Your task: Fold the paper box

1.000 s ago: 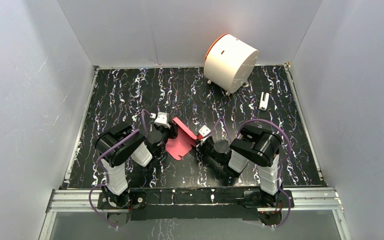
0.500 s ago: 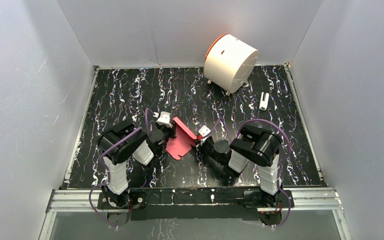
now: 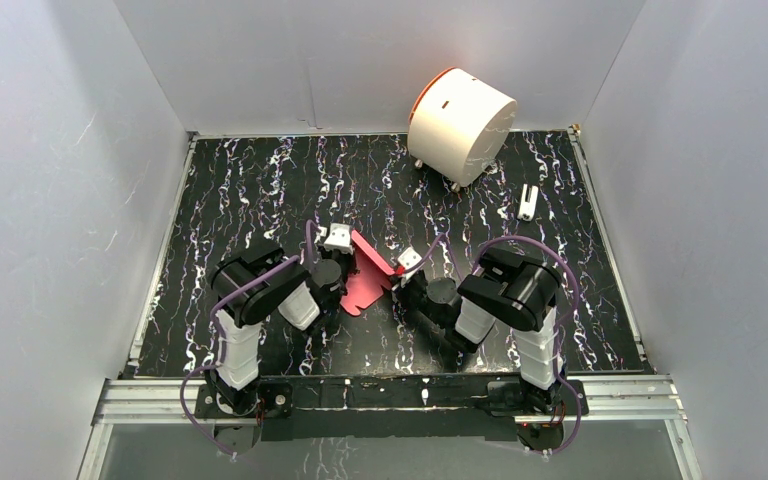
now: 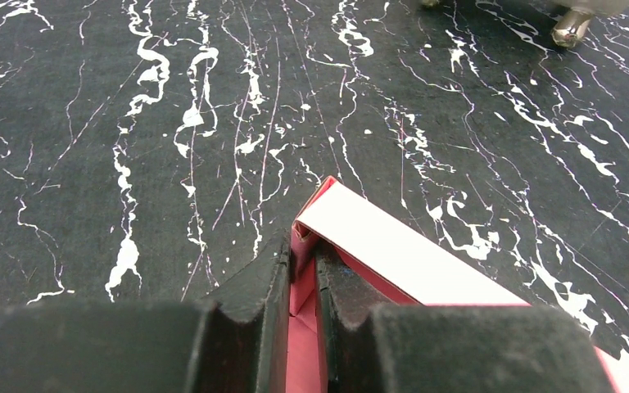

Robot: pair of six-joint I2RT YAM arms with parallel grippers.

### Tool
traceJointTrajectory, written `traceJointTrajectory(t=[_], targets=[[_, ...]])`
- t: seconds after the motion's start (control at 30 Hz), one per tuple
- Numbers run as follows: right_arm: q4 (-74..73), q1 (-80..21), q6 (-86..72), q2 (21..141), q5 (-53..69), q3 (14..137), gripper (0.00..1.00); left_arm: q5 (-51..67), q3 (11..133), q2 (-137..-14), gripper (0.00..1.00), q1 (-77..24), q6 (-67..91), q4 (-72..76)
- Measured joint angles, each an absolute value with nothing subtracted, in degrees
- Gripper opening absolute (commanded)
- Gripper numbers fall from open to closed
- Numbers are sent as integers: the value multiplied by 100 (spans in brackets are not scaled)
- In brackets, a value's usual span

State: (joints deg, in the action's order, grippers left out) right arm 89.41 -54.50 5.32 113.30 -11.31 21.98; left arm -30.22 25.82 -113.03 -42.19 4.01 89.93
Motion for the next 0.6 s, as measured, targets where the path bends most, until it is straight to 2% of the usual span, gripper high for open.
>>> traceJointTrajectory(t=[0.1,0.33,0.6], targets=[[8941,-5446,523,11330,-1177,2198,15,-3194,2600,-11319,2,-4268,405,8993],[8936,-5443,521,11330,-1194,2198,24,-3533,2591,-11321,16,-4303,357,8993],[8927,-5478,607,11155,-1118,2047,48,-3642,1896,-10954,31,-4305,384,8971]])
